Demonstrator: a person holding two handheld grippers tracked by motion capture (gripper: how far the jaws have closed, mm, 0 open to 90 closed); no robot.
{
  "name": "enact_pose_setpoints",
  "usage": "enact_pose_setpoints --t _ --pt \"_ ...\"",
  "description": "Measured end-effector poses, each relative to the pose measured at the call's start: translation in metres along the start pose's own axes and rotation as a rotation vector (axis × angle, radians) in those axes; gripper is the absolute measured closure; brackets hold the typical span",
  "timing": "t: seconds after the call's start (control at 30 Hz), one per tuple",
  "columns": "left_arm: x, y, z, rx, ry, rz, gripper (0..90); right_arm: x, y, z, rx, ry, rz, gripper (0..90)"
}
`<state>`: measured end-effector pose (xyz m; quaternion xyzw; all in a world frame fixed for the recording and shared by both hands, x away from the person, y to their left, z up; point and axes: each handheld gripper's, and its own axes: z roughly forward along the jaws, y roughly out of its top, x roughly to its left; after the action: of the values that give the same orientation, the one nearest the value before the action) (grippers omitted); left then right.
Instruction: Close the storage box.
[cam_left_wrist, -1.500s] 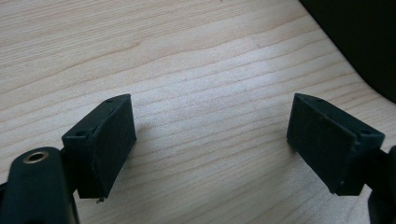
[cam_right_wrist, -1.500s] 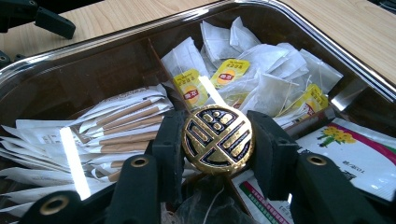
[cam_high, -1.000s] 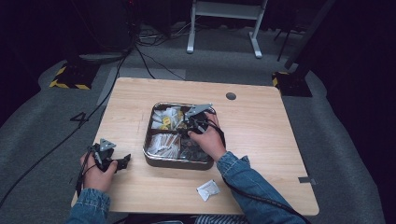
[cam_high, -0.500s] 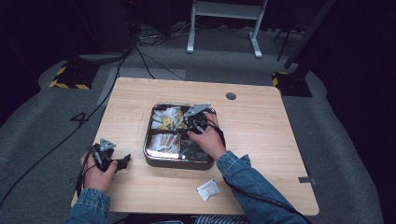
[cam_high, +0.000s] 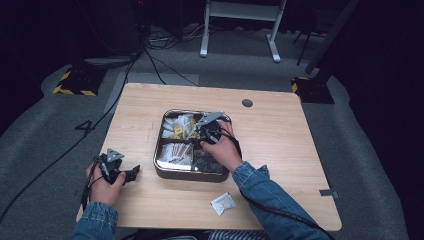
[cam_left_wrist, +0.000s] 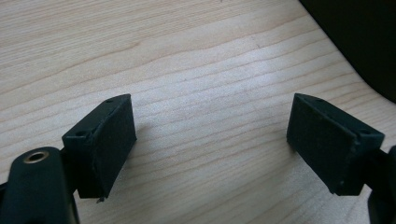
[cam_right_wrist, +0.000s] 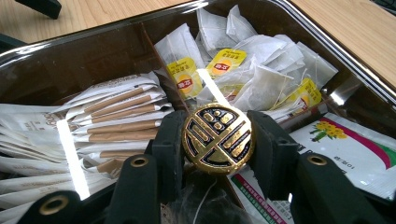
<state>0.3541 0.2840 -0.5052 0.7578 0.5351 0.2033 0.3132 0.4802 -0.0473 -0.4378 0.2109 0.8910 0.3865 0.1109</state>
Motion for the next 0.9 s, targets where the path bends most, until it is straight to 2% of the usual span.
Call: enact_pose_setpoints --t 0.23,0.33,0.5,0.67,0.9 --pt "0.000 0.000 0.000 0.001 0.001 0.001 16.0 -0.001 0.001 0.000 0.001 0.005 0.013 57.6" --pt "0.000 0.000 0.000 0.001 0.001 0.001 16.3 -0.001 0.001 -0.002 -0.026 -0.002 0.018 50.9" --pt "0.000 0.000 0.000 0.001 0.001 0.001 16.3 0.000 0.005 -0.009 -0.051 -0.007 0.020 45.5" --pt "0.000 0.000 0.000 0.001 0.001 0.001 16.3 -0.001 0.004 -0.019 -0.056 -0.017 0.022 44.6" --pt "0.000 0.001 0.001 0.003 0.006 -0.001 15.0 -0.002 -0.002 -0.043 -0.085 -0.036 0.033 42.9"
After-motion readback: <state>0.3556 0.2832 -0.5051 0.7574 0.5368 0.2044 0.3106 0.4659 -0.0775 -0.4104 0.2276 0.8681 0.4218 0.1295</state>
